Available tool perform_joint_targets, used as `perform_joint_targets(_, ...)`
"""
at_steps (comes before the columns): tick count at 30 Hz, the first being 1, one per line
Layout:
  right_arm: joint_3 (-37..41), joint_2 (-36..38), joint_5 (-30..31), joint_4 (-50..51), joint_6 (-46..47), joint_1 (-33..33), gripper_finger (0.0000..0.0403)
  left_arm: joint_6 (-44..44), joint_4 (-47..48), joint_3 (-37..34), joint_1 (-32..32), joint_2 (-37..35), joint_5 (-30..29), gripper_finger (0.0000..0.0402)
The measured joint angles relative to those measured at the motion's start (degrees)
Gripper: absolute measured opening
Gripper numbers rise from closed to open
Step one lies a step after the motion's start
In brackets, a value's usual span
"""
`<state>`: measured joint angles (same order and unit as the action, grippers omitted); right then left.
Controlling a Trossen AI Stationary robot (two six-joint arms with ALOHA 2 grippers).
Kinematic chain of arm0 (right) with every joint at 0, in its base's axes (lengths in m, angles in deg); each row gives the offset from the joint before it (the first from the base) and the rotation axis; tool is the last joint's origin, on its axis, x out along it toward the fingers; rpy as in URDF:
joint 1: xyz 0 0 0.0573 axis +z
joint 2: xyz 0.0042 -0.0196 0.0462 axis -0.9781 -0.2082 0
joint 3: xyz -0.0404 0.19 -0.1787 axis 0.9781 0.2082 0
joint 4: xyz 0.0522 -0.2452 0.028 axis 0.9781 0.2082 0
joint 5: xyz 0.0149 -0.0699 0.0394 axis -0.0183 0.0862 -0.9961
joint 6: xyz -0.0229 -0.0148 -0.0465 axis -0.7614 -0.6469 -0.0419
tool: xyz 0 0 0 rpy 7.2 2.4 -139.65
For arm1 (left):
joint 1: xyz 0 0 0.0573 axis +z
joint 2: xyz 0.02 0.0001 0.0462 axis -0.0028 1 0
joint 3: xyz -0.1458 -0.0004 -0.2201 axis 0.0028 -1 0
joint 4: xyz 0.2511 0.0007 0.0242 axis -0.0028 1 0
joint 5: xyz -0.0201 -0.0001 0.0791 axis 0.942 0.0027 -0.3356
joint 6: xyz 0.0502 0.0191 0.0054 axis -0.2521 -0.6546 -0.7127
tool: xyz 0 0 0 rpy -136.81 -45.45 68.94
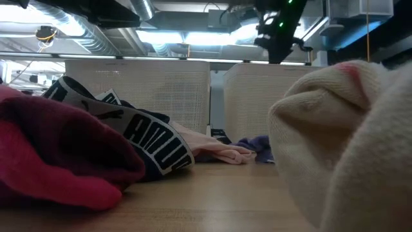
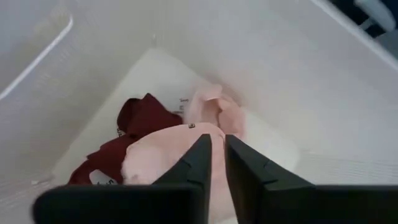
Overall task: Sort clothes
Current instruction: Put the peach sock into the right white laundry bin
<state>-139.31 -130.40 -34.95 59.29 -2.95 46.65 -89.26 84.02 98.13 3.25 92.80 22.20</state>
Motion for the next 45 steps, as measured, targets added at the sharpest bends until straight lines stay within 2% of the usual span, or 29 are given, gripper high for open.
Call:
perform_joint_targets(7, 0.05, -4.87, -2.21, -0.21, -2.27, 0.15, 0.0137, 0.00, 0.04, 0.00, 0.00, 0.00, -0.01, 0.0194)
perform_joint_targets(12, 0.05, -3.30, -2.26, 0.42, -3.19, 0.19, 0.0201, -0.01, 0.04, 0.00, 0.00, -0.01, 0.00, 0.0194)
perform_joint_targets(16, 0.05, -0.35, -4.82, 2.18, -2.88, 0.98, 0.0229, 0.00, 0.04, 0.00, -0.01, 0.00, 0.00, 0.0194)
perform_joint_targets(22, 0.05, 4.35, -6.89, 4.01, 0.51, 8.63, 0.0238, 0.19, 0.04, 0.00, -0.01, 0.00, -0.01, 0.0194)
perform_joint_targets(30, 0.29, 6.27, -5.25, 2.78, 4.89, 26.01, 0.0233, 0.40, 0.02, 0.00, 0.00, 0.00, -0.02, 0.0194)
perform_joint_targets(37, 9.21, 5.90, -5.42, -13.09, 1.63, 39.07, 0.0233, 0.42, 0.02, 0.00, 0.01, -0.02, 0.00, 0.0194)
perform_joint_targets(45, 23.77, 4.15, -5.90, -35.96, 0.11, 45.05, 0.0233, 0.44, 0.00, 0.00, -0.01, -0.02, -0.02, 0.0194)
